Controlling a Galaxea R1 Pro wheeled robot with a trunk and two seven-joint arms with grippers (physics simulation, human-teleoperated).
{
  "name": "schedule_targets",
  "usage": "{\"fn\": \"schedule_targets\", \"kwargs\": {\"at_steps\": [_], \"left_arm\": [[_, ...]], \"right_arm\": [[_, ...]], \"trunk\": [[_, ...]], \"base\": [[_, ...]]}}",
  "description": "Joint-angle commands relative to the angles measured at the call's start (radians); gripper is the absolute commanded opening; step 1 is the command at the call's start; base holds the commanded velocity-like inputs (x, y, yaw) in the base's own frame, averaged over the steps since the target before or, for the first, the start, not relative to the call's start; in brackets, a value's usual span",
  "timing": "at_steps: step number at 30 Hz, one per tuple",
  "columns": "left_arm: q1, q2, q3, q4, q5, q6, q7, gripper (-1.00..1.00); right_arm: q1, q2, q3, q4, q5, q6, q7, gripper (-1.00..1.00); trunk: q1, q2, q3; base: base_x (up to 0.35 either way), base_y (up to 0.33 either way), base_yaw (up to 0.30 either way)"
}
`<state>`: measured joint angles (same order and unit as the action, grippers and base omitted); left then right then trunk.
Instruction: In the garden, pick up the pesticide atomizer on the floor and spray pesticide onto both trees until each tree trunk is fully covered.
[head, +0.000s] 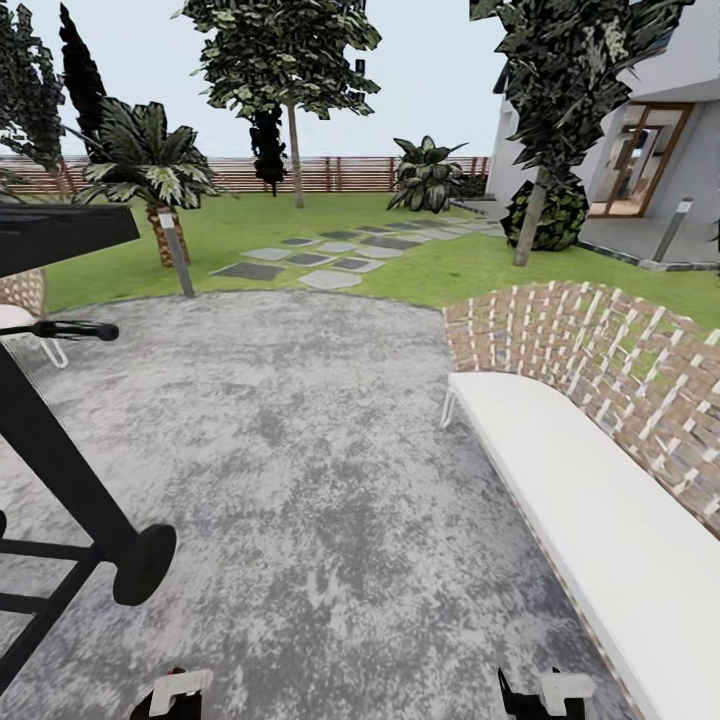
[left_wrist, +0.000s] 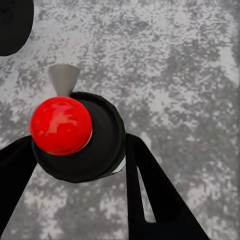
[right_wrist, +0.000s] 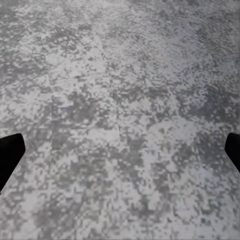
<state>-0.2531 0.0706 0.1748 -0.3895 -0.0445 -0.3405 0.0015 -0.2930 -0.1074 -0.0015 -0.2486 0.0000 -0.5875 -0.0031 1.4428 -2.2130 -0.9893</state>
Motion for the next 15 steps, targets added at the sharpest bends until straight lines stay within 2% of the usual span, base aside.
{"fn": "schedule_targets", "kwargs": {"at_steps": [1, 15], "left_arm": [[0.0, 0.0, 0.0, 0.0, 0.0, 0.0, 0.0, -1.0], [0.0, 0.0, 0.0, 0.0, 0.0, 0.0, 0.0, -1.0]], "right_arm": [[0.0, 0.0, 0.0, 0.0, 0.0, 0.0, 0.0, 1.0], [0.0, 0.0, 0.0, 0.0, 0.0, 0.0, 0.0, 1.0]], "trunk": [[0.0, 0.0, 0.0], [0.0, 0.0, 0.0]], "base": [[0.338, 0.0, -0.014], [0.338, 0.0, -0.001]]}}
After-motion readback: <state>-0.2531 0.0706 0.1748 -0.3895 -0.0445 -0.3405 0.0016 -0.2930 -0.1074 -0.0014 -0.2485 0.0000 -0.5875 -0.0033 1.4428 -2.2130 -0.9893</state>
